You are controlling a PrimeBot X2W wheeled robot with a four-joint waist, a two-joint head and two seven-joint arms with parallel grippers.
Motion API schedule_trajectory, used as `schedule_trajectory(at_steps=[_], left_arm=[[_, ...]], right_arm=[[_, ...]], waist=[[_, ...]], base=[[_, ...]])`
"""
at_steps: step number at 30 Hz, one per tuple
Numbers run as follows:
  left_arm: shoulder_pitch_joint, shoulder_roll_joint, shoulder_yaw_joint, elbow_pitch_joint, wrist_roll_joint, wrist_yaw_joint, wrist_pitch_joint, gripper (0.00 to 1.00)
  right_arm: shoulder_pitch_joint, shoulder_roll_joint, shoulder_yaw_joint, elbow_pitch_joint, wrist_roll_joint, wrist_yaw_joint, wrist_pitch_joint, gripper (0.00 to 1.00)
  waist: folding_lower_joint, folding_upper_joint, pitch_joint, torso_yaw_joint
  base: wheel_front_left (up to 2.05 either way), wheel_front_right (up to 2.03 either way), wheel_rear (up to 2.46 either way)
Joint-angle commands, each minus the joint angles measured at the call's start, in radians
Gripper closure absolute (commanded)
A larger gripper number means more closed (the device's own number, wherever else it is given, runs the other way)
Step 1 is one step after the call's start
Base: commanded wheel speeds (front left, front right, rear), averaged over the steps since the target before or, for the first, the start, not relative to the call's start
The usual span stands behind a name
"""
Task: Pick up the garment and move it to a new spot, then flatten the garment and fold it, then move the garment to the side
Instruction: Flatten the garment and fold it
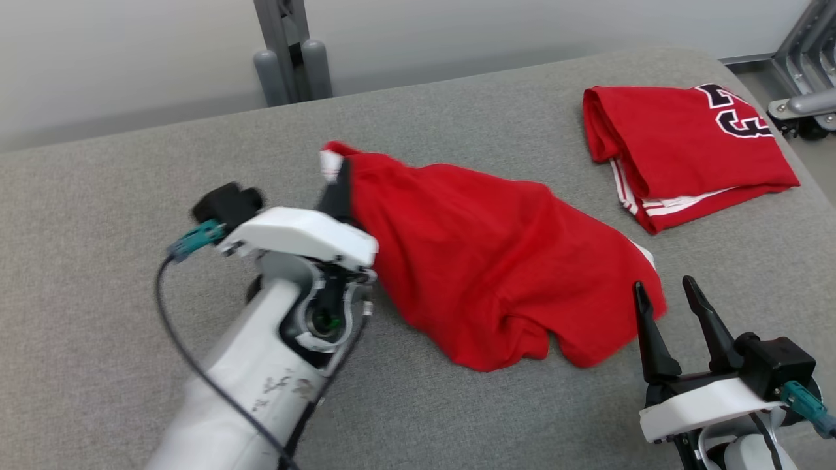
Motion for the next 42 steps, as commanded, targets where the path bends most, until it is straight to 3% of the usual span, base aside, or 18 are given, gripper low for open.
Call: schedule_trajectory(at_steps=[1,7,10,11,12,13,18,25,32,37,42], left_arm=[[0.010,0.006,0.055,0.013,0.026,-0.013,-0.005,1.00],[0.154,0.006,0.416,0.017,0.198,-0.070,-0.006,1.00],[0.226,0.004,0.541,-0.017,0.253,-0.088,-0.006,1.00],[0.247,0.004,0.558,-0.021,0.260,-0.093,-0.006,0.89],[0.262,0.004,0.576,-0.024,0.266,-0.094,-0.006,0.57],[0.273,0.005,0.593,-0.029,0.283,-0.096,-0.006,0.00],[0.333,0.005,0.639,-0.074,0.417,-0.119,-0.006,0.00],[0.471,0.011,0.667,-0.272,0.839,-0.188,-0.006,0.00],[0.575,0.007,0.637,-0.416,1.052,-0.224,-0.006,0.00],[0.651,0.005,0.584,-0.474,1.184,-0.194,-0.006,0.00],[0.710,0.005,0.533,-0.499,1.207,-0.141,-0.006,0.00]], right_arm=[[-0.009,-0.005,-0.007,-0.006,0.000,0.000,0.000,0.00],[-0.003,-0.005,-0.019,-0.016,-0.009,0.000,0.000,0.00],[-0.004,-0.005,-0.017,-0.014,-0.007,0.000,0.000,0.00],[-0.005,-0.005,-0.014,-0.013,-0.004,0.000,0.000,0.00],[-0.006,-0.005,-0.012,-0.011,-0.004,0.000,0.000,0.00],[-0.007,-0.005,-0.010,-0.010,-0.003,0.000,0.000,0.00],[-0.010,-0.005,0.001,-0.006,-0.004,0.000,0.000,0.00],[-0.001,-0.005,0.057,0.009,-0.006,0.000,0.000,0.00],[-0.014,-0.010,0.161,0.049,-0.004,0.000,0.000,0.00],[-0.048,-0.040,0.273,0.114,0.035,0.000,0.000,0.00],[-0.081,-0.065,0.340,0.185,0.053,0.000,0.000,0.00]], waist=[[0.0000,-0.0001,0.012,0.011],[0.0000,-0.0001,0.033,0.032],[0.0000,-0.0001,0.035,0.039],[0.0000,-0.0001,0.034,0.041],[0.0000,-0.0001,0.033,0.044],[0.0000,-0.0001,0.033,0.046],[0.0000,-0.0001,0.030,0.054],[0.0000,-0.0001,0.024,0.070],[0.0000,-0.0001,0.015,0.099],[0.0000,-0.0001,0.000,0.133],[0.0000,-0.0001,-0.020,0.176]], base=[[0.00,0.00,0.00],[0.00,0.00,0.00],[0.00,0.00,0.00],[0.00,0.00,0.00],[0.00,0.00,0.00],[0.00,0.00,0.00],[0.00,0.00,0.00],[0.00,0.00,0.00],[0.00,0.00,0.00],[0.00,0.00,0.00],[0.00,0.00,0.00]])
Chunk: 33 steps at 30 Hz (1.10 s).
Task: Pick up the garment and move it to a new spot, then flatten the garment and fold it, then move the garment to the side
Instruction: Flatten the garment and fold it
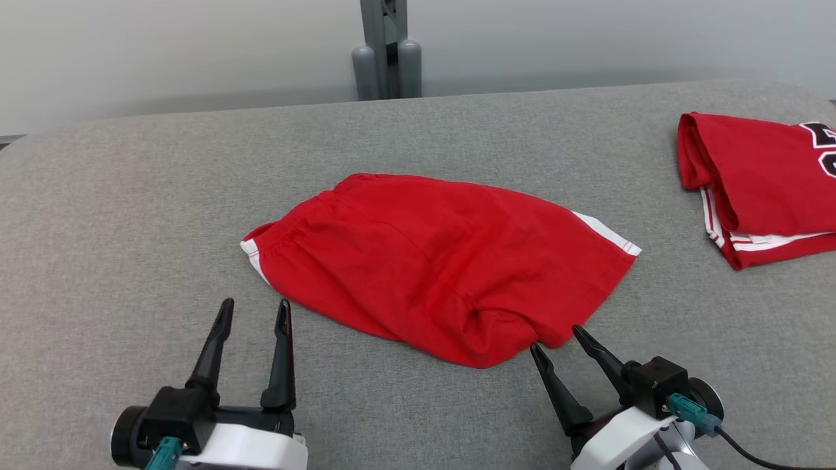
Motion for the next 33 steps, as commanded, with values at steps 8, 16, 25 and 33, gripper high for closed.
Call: schedule_trajectory(at_steps=[8,16,25,33], left_arm=[[0.058,0.004,-0.064,0.016,0.007,0.038,-0.004,0.00],[0.043,0.004,-0.103,0.051,-0.004,0.042,-0.004,0.00],[0.053,0.004,-0.111,0.062,-0.020,0.048,-0.004,0.00],[0.067,0.003,-0.101,0.053,-0.026,0.048,-0.004,0.00]], right_arm=[[-0.032,-0.025,0.019,0.077,0.001,0.000,-0.001,0.00],[-0.063,0.004,-0.002,0.213,-0.033,0.000,-0.001,0.02],[-0.084,0.031,-0.019,0.283,-0.053,0.000,-0.001,1.00],[-0.005,-0.001,-0.069,0.100,-0.059,0.000,-0.001,1.00]], waist=[[0.0000,-0.0001,-0.028,0.080],[0.0000,-0.0001,-0.046,0.124],[0.0000,-0.0001,-0.065,0.132],[0.0000,-0.0001,-0.075,0.101]], base=[[0.00,0.00,0.00],[0.00,0.00,0.00],[0.00,0.00,0.00],[0.00,0.00,0.00]])
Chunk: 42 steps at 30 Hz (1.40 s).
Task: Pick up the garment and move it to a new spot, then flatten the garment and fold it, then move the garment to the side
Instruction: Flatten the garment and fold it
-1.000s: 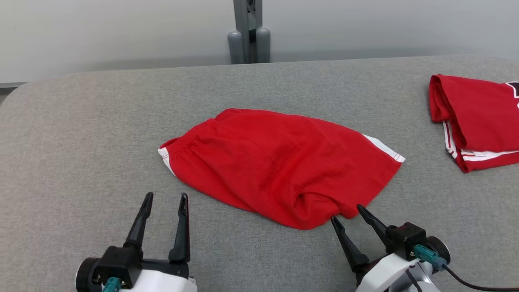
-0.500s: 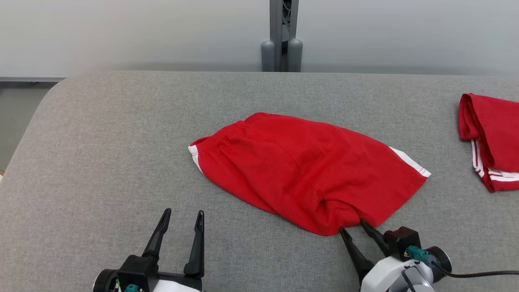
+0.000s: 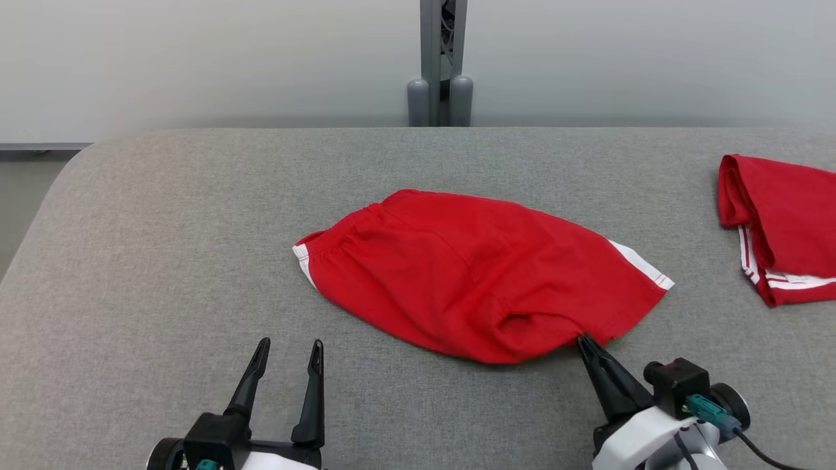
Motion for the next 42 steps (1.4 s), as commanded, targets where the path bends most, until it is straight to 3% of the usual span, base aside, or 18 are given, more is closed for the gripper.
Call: schedule_trajectory(at_steps=[1,12,16,21,24,28,34,36,37,40,42], left_arm=[[0.010,0.004,0.007,-0.005,-0.005,0.006,-0.004,0.00],[0.011,0.004,0.018,-0.001,-0.001,-0.006,-0.004,0.00],[0.021,0.004,0.029,0.003,0.001,-0.009,-0.004,0.00],[0.032,0.004,0.027,-0.002,0.004,-0.012,-0.004,0.00],[0.030,0.004,0.019,-0.001,0.005,-0.013,-0.004,0.00],[0.009,0.004,-0.004,0.008,0.003,-0.017,-0.004,0.00],[-0.005,0.004,-0.031,0.010,-0.006,-0.011,-0.004,0.00],[-0.011,0.004,-0.040,0.010,-0.010,-0.011,-0.004,0.00],[-0.016,0.004,-0.048,0.012,-0.012,-0.012,-0.004,0.00],[-0.027,0.004,-0.057,0.013,-0.014,-0.010,-0.004,0.00],[-0.032,0.004,-0.058,0.014,-0.013,-0.011,-0.004,0.00]], right_arm=[[0.018,-0.011,-0.005,-0.030,-0.008,0.000,-0.001,1.00],[0.169,-0.099,-0.128,-0.341,-0.078,0.000,-0.001,1.00],[0.237,-0.108,-0.171,-0.507,-0.115,0.000,0.017,1.00],[0.283,-0.106,-0.140,-0.741,-0.121,0.000,0.091,1.00],[0.241,-0.070,-0.101,-0.806,-0.098,0.000,0.129,1.00],[0.152,-0.019,-0.110,-0.696,-0.082,0.000,0.180,1.00],[-0.036,0.014,-0.253,-0.309,-0.099,0.000,0.159,1.00],[-0.103,0.004,-0.293,-0.164,-0.103,0.000,0.125,1.00],[-0.159,-0.015,-0.324,-0.026,-0.121,-0.001,0.102,1.00],[-0.248,-0.039,-0.379,0.152,-0.142,0.000,0.059,1.00],[-0.276,-0.046,-0.400,0.203,-0.148,-0.001,0.046,1.00]], waist=[[0.0000,-0.0001,0.000,-0.014],[0.0000,-0.0001,-0.020,-0.080],[0.0000,-0.0001,-0.041,-0.093],[0.0000,-0.0001,-0.061,-0.098],[0.0000,-0.0001,-0.070,-0.093],[0.0000,-0.0001,-0.073,-0.068],[0.0000,-0.0001,-0.060,-0.018],[0.0000,-0.0001,-0.052,0.001],[0.0000,-0.0001,-0.046,0.017],[0.0000,-0.0001,-0.035,0.036],[0.0000,-0.0001,-0.030,0.042]], base=[[0.00,0.00,0.00],[0.00,0.00,0.00],[0.00,0.00,0.00],[0.00,0.00,0.00],[0.00,0.00,0.00],[0.00,0.00,0.00],[0.00,0.00,0.00],[0.00,0.00,0.00],[0.00,0.00,0.00],[0.00,0.00,0.00],[0.00,0.00,0.00]])
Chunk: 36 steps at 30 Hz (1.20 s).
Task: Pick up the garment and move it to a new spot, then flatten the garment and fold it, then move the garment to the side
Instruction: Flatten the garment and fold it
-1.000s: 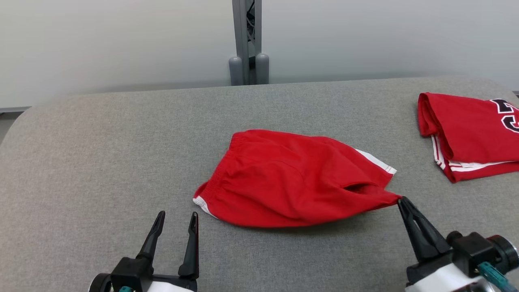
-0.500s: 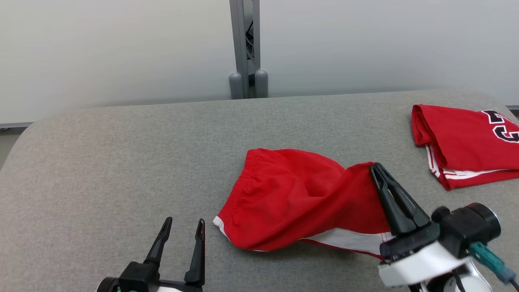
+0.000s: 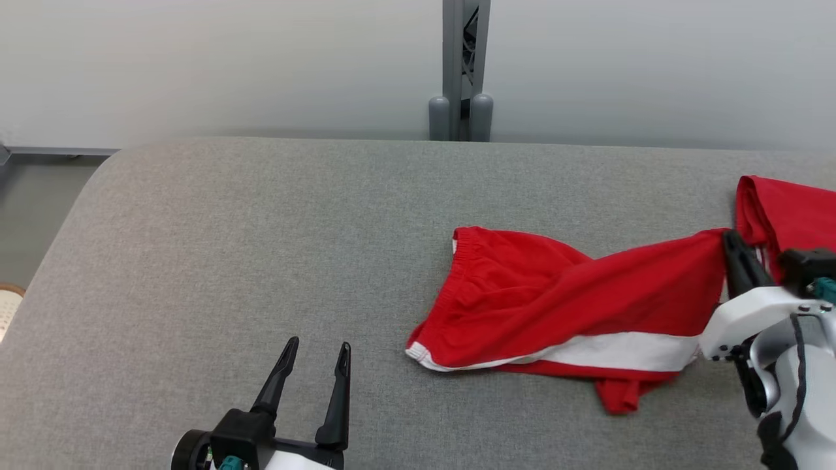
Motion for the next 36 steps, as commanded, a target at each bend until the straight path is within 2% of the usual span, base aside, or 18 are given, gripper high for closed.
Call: schedule_trajectory(at_steps=[1,7,11,12,13,14,15,18,21,29,36], left_arm=[[-0.020,0.004,0.002,0.001,-0.002,-0.001,-0.004,0.00],[-0.037,0.004,-0.012,0.004,0.004,-0.008,-0.004,0.00],[-0.052,0.004,-0.028,0.009,0.010,-0.017,-0.004,0.00],[-0.060,0.004,-0.033,0.011,0.012,-0.019,-0.004,0.00],[-0.065,0.004,-0.040,0.013,0.013,-0.022,-0.004,0.00],[-0.070,0.004,-0.047,0.016,0.013,-0.025,-0.004,0.00],[-0.076,0.004,-0.054,0.018,0.014,-0.027,-0.004,0.00],[-0.087,0.004,-0.063,0.020,0.008,-0.032,-0.004,0.00],[-0.093,0.004,-0.059,0.021,0.011,-0.032,-0.004,0.00],[-0.061,0.004,-0.019,0.019,0.019,-0.035,-0.004,0.00],[-0.029,0.004,0.003,0.009,-0.002,-0.020,-0.004,0.00]], right_arm=[[-0.013,-0.010,-0.004,0.010,-0.009,-0.001,-0.008,1.00],[-0.126,-0.028,-0.089,0.227,-0.084,-0.001,-0.039,1.00],[-0.182,-0.025,-0.135,0.301,-0.132,-0.001,-0.045,1.00],[-0.187,-0.026,-0.148,0.306,-0.145,-0.001,-0.046,0.84],[-0.189,-0.025,-0.164,0.305,-0.158,-0.001,-0.046,0.59],[-0.188,-0.023,-0.180,0.290,-0.173,-0.001,-0.046,0.23],[-0.183,-0.019,-0.195,0.268,-0.188,-0.001,-0.046,0.00],[-0.152,0.016,-0.214,0.165,-0.233,-0.001,-0.045,0.00],[-0.093,0.046,-0.185,0.022,-0.237,-0.001,-0.045,0.00],[0.158,0.080,-0.002,-0.282,-0.083,-0.001,-0.046,0.00],[0.372,0.085,0.078,-0.480,0.012,-0.001,-0.046,0.00]], waist=[[0.0000,-0.0001,0.009,0.009],[0.0000,-0.0001,0.028,0.021],[0.0000,-0.0001,0.050,0.020],[0.0000,-0.0001,0.055,0.020],[0.0000,-0.0001,0.060,0.020],[0.0000,-0.0001,0.064,0.020],[0.0000,-0.0001,0.068,0.019],[0.0000,-0.0001,0.078,0.008],[0.0000,-0.0001,0.084,-0.012],[0.0000,-0.0001,0.066,-0.084],[0.0000,-0.0001,0.034,-0.135]], base=[[0.00,0.00,0.00],[0.00,0.00,0.00],[0.00,0.00,0.00],[0.00,0.00,0.00],[0.00,0.00,0.00],[0.00,0.00,0.00],[0.00,0.00,0.00],[0.00,0.00,0.00],[0.00,0.00,0.00],[0.00,0.00,0.00],[0.00,0.00,0.00]])
